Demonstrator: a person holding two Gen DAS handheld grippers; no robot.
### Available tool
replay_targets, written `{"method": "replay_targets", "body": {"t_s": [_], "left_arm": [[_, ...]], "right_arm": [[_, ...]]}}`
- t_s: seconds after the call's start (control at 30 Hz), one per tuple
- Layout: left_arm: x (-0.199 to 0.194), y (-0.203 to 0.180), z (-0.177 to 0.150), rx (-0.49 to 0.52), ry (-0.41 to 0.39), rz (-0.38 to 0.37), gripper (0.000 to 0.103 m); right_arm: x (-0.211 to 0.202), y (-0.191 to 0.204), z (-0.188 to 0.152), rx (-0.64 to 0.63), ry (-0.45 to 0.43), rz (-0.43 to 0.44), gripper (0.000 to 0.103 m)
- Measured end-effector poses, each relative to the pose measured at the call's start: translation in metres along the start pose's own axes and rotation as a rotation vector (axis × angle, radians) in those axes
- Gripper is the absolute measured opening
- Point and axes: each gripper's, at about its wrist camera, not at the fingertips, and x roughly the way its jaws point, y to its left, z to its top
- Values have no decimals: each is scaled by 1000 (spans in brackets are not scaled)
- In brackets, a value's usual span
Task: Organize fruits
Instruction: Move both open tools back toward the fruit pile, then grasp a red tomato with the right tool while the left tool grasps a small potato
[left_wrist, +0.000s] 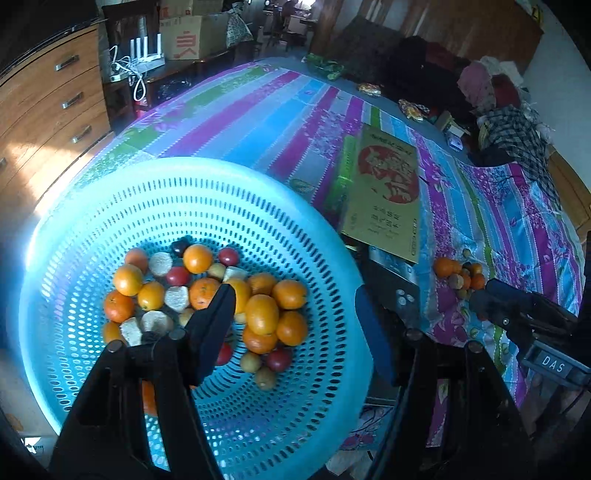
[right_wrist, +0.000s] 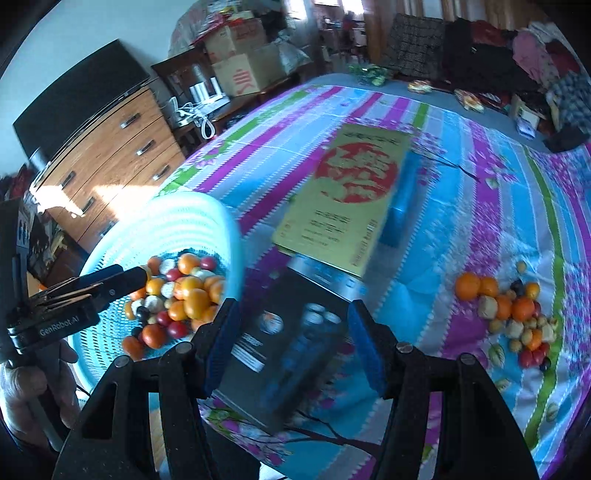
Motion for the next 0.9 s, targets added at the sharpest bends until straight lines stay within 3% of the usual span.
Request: {"method": "replay_targets", "body": {"t_s": [0.3,0.43,0.53,0.6,0.73,0.9], "left_arm": [[31,-101,-6,163,55,-128,68],[49,-157,-23,273,119,-217,68],[67,-180,-33,320,164,-238,68],[80,-192,-40,340,200,-245,68],[102,-207,-51,356,256,-245,68],[124,-221,-61,360,308,-238,68]], "right_arm": [[-32,-109,-39,160,-44,-102,64],[-47,-165,-70,228,-102,-169,64],[-51,-215,-100,281,-122,-229,64],[-47,-249,-120,324,-110,-261,56],[-29,-309,-147,387,-71,-272,42],[4,-333,-150,385,-56,-188,41]]}}
